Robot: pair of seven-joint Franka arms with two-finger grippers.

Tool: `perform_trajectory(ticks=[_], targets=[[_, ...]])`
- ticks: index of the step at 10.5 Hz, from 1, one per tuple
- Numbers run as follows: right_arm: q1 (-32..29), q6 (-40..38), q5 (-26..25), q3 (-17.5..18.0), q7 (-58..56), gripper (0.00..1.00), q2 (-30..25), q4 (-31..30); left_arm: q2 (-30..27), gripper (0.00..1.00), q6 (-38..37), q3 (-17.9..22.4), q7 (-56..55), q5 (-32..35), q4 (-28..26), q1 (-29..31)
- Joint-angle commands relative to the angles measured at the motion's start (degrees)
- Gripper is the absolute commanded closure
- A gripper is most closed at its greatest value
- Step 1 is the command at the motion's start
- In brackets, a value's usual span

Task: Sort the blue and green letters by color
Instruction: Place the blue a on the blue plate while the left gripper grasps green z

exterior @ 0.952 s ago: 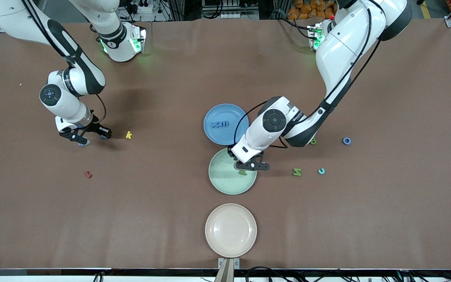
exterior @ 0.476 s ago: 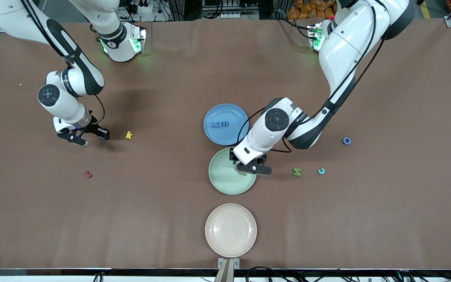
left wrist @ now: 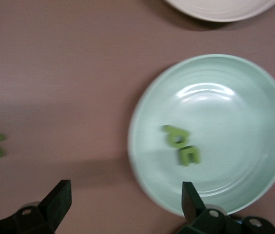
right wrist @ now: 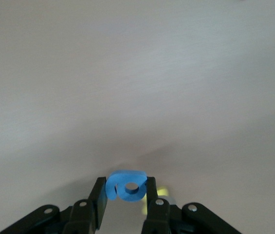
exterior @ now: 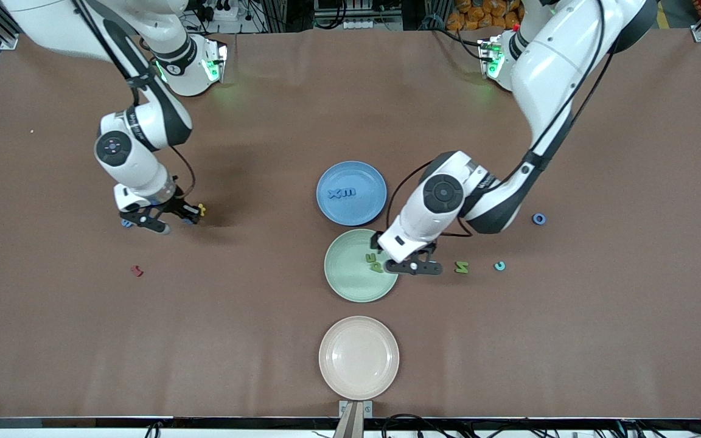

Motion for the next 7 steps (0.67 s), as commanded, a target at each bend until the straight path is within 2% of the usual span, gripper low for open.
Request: perform_trajectory(ticks=[1,4,6,7], targets=[[9.2,-4.0,5.3,1.3,3.4,0.94,0.1,4.4,-7.4,0.0,-6.4,0.0,9.3,1.4,-5.7,5.8],[19.3,-11.5,5.3,1.3,9.7,0.94,4.6,14.3,-10.7,0.0,-4.4,-0.6,16.7,1.6,-11.4,12.8],[25.4,-17.5,5.1,1.3,13.0,0.94,9.8,23.8,-11.5,0.0,3.1,-0.6,20.1,2.0,-16.7,16.1],[27.9,-17.8,4.6,1.3,14.2,0.93,11.6,26.3,-10.8,0.0,4.7,-0.6,22.8,2.0,-17.2,17.6]])
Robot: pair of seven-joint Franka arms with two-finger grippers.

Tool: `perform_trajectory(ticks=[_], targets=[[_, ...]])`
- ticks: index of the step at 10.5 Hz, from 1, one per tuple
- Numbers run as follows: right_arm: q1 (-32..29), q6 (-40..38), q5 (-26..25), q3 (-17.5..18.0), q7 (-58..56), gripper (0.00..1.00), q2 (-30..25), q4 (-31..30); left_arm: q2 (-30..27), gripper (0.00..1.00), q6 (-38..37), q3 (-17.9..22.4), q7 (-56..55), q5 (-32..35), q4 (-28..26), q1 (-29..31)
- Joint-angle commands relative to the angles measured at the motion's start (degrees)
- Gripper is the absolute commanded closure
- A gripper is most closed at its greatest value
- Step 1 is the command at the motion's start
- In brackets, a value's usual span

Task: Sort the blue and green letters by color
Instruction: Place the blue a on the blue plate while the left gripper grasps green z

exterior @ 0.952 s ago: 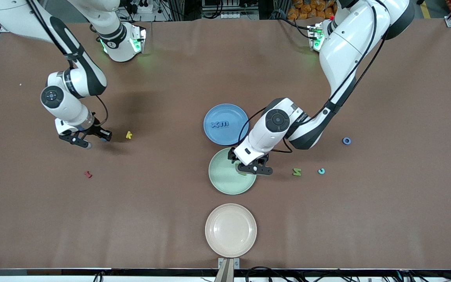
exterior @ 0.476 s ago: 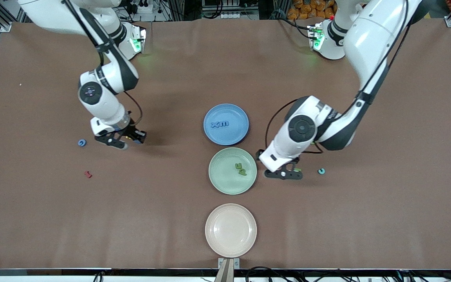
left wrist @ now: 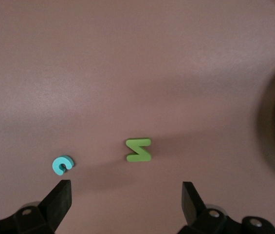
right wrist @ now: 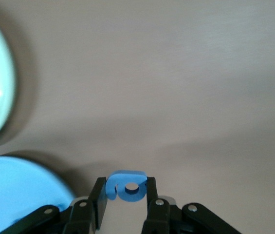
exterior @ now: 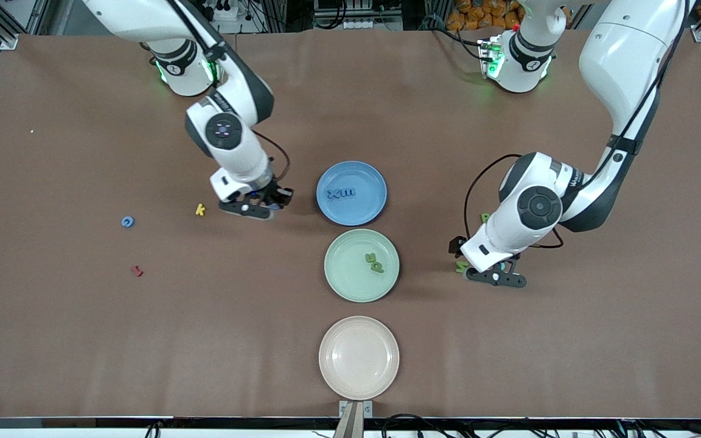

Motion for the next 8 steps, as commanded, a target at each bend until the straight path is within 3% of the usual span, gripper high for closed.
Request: perform_trajectory(ticks=[1,3,4,5,6,8], targets=[[7.6,-3.3,0.1,-0.4,3.3,0.93,9.3,11.9,-1.2,0.0,5.4,-0.6,4.8,1.6,-5.5,3.3],[11.2,-2.6,-0.2,-0.4,4.2,0.91,13.2,16.3,1.0,0.0,5.8,-0.6,4.6,1.2,-4.9,3.1],[13.4,-2.6,-0.2,-0.4,5.6,0.84,15.1,18.7,1.9,0.0,7.9,-0.6,4.2,1.2,-5.0,2.4],[14.0,-2.6,-0.1,-0.3,8.6,0.3,15.5,19.3,2.9,0.02,8.1,-0.6,3.9,1.2,-5.0,2.3],[14.0,-3.0,0.0,-0.3,11.3,0.0,15.5,19.2,3.7,0.02,9.0,-0.6,3.7,1.1,-5.0,2.1],[12.3,-6.2,0.2,-0.3,10.9,0.0,14.6,19.0,5.6,0.05,11.3,-0.5,3.8,1.3,-4.8,2.0]])
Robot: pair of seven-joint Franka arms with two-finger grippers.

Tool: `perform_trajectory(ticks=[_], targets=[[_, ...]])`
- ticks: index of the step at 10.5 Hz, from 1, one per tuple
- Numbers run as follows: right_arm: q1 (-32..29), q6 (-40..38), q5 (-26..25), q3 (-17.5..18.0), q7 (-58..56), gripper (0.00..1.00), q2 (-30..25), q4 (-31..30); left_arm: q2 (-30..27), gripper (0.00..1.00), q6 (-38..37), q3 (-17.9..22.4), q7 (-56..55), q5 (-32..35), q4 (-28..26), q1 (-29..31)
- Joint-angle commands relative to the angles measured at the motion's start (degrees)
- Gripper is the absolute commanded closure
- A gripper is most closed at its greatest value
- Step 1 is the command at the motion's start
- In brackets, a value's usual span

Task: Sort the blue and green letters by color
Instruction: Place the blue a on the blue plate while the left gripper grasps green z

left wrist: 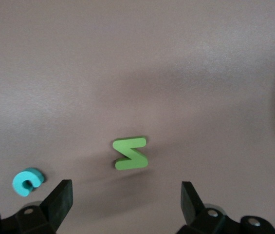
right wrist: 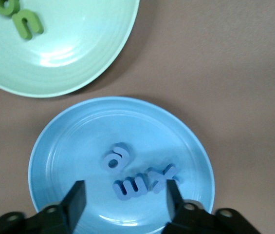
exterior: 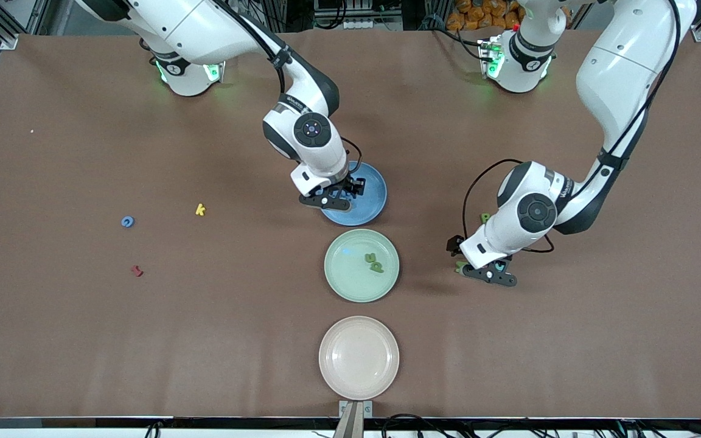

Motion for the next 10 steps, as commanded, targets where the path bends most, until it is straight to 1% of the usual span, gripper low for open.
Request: perform_trajectory(ticks=[1,3,4,5,6,10], targets=[[-4.1,-5.9,0.3,0.5,1.3,0.0,-1.1,0.8,1.6,0.09,2.2,-0.1,-0.5,1.4,0.1,-0.1],[-9.7,-12.6,0.3,1.2,1.5,0.0,-3.8,0.0,2.1,0.1,2.2,0.2,-0.4,1.5,1.0,-0.7],[-13.6,-13.3,0.5,1.2,1.6,0.0,-5.2,-0.1,2.3,0.11,2.2,0.3,-0.5,3.2,1.1,-1.4],[-17.0,-14.5,0.5,1.5,1.5,0.0,-6.2,-0.2,2.4,0.12,2.2,1.4,-0.5,4.9,1.3,-1.6],[-19.8,-16.2,0.5,1.5,0.7,0.0,-7.3,-0.2,2.7,0.13,2.2,1.5,-0.5,5.1,1.4,-1.9],[-31.9,-15.9,0.2,1.4,-6.5,0.0,-11.1,-3.1,3.5,0.17,2.2,3.4,-0.9,5.1,2.7,-4.0]])
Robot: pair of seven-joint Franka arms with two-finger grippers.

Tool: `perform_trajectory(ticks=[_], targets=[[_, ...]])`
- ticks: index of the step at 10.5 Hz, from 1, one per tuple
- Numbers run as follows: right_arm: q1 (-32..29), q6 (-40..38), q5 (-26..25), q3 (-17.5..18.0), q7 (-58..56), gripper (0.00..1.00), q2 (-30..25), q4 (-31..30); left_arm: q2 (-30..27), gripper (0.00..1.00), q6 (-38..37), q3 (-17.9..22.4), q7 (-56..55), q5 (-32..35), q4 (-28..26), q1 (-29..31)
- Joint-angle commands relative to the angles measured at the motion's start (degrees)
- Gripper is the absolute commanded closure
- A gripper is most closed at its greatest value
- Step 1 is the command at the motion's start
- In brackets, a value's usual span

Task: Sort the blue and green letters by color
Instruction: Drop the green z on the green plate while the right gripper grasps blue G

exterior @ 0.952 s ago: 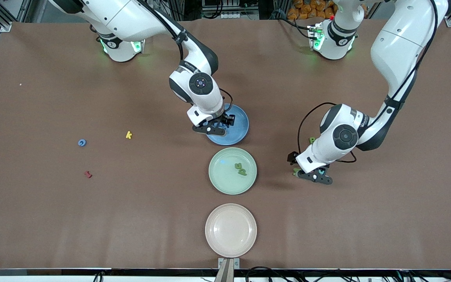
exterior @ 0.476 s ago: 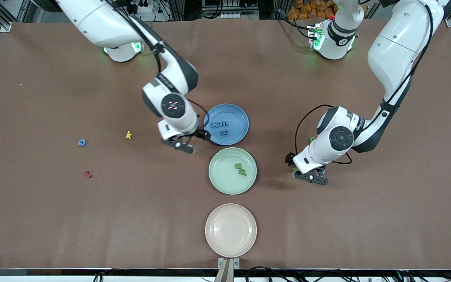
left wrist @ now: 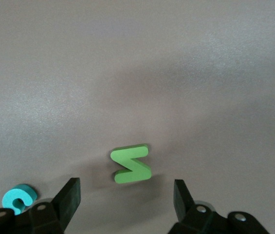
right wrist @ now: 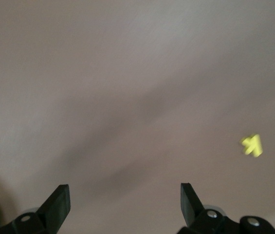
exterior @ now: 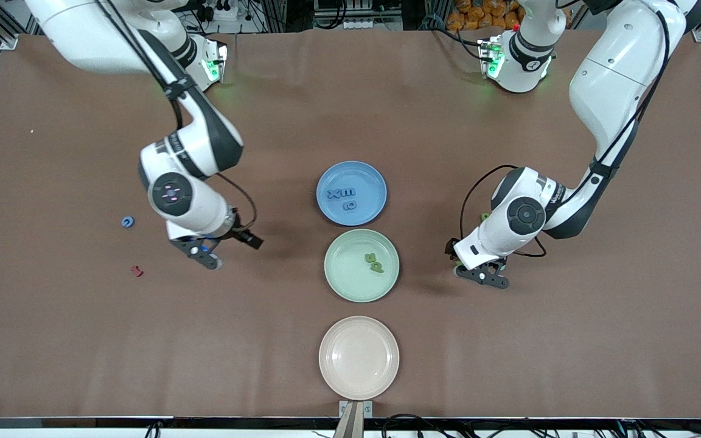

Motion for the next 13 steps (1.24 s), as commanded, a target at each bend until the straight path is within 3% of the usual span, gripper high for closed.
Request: perform_trajectory(ticks=[1,4,9,12,13], targets=[[-9.7,0.0,0.2,1.1,-6.0,0.0,-4.0,-4.0,1.5,0.17,0.4,1.9,-1.3,1.6,2.3,-2.7],[-16.7,1.0,0.0,0.8,-9.3,0.0,-4.5,-5.1,2.6,0.21,0.4,2.0,-1.8,1.6,3.2,-3.3],[-24.8,13.9,-0.9,-4.9,-22.1,0.0,-11.7,-21.8,2.8,0.43,0.4,3.6,-1.6,1.8,3.6,-4.5],[-25.7,22.1,-1.6,-7.4,-26.5,0.0,-12.2,-27.8,2.9,0.91,0.3,3.6,-1.5,1.8,3.6,-4.5],[-26.1,25.1,-2.5,-7.6,-26.7,0.0,-11.8,-29.5,2.9,1.0,0.3,3.8,-1.4,1.8,3.6,-4.9]])
